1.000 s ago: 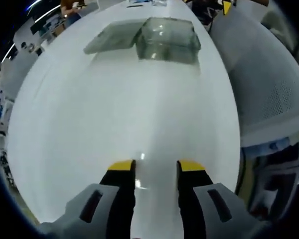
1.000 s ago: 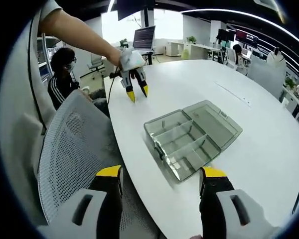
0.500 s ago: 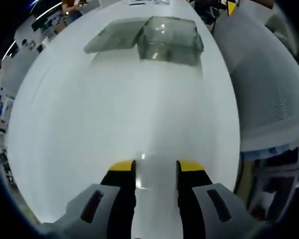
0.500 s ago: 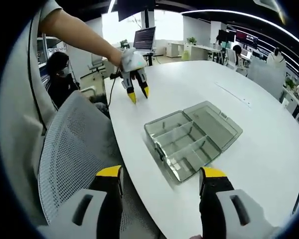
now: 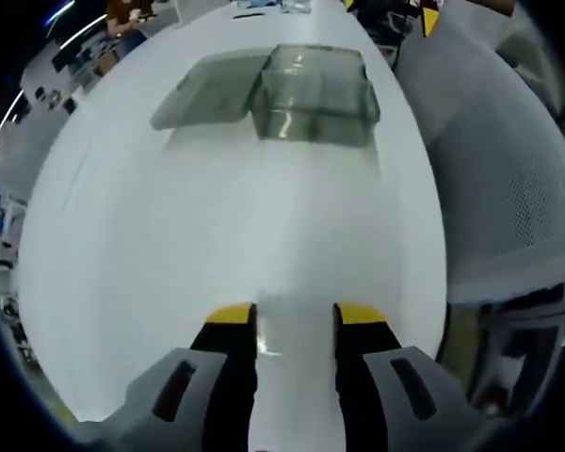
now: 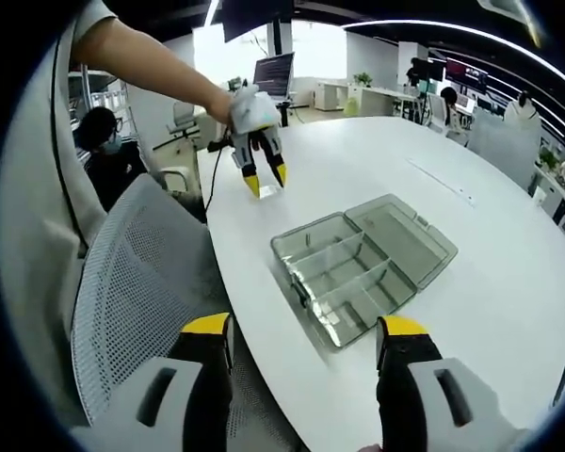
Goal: Insert the divider into the dual guide fixture by aligning both edges with the guide slots and pushing it downward to the bottom, including one-sided entry, uneven engagement, binding, and posture correction.
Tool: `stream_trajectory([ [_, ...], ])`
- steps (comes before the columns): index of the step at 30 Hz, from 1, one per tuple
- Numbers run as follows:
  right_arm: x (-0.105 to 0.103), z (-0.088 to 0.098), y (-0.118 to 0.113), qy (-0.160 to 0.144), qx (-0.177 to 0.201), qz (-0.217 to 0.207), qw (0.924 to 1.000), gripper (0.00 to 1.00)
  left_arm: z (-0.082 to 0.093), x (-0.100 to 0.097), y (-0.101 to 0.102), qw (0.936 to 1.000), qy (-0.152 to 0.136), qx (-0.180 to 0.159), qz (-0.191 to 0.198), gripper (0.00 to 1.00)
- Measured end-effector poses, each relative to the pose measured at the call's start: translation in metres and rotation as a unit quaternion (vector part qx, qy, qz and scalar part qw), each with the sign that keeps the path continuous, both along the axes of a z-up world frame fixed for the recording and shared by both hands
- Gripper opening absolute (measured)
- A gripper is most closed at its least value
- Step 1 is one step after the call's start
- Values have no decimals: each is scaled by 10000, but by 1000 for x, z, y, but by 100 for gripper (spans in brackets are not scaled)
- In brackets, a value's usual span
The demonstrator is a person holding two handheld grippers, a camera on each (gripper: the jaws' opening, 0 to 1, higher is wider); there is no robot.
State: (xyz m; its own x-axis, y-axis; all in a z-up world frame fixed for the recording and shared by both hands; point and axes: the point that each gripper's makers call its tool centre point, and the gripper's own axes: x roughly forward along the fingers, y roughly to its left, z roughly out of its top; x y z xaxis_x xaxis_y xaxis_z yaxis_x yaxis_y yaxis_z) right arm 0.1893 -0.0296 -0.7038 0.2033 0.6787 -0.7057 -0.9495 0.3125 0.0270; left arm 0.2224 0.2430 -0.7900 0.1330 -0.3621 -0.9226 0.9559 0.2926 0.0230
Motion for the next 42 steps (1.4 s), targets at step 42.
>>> stream_trajectory([
  [42,14,11,11,191,439,125,9988,55,80,6,-98,9949,-741,-514,-449,29],
])
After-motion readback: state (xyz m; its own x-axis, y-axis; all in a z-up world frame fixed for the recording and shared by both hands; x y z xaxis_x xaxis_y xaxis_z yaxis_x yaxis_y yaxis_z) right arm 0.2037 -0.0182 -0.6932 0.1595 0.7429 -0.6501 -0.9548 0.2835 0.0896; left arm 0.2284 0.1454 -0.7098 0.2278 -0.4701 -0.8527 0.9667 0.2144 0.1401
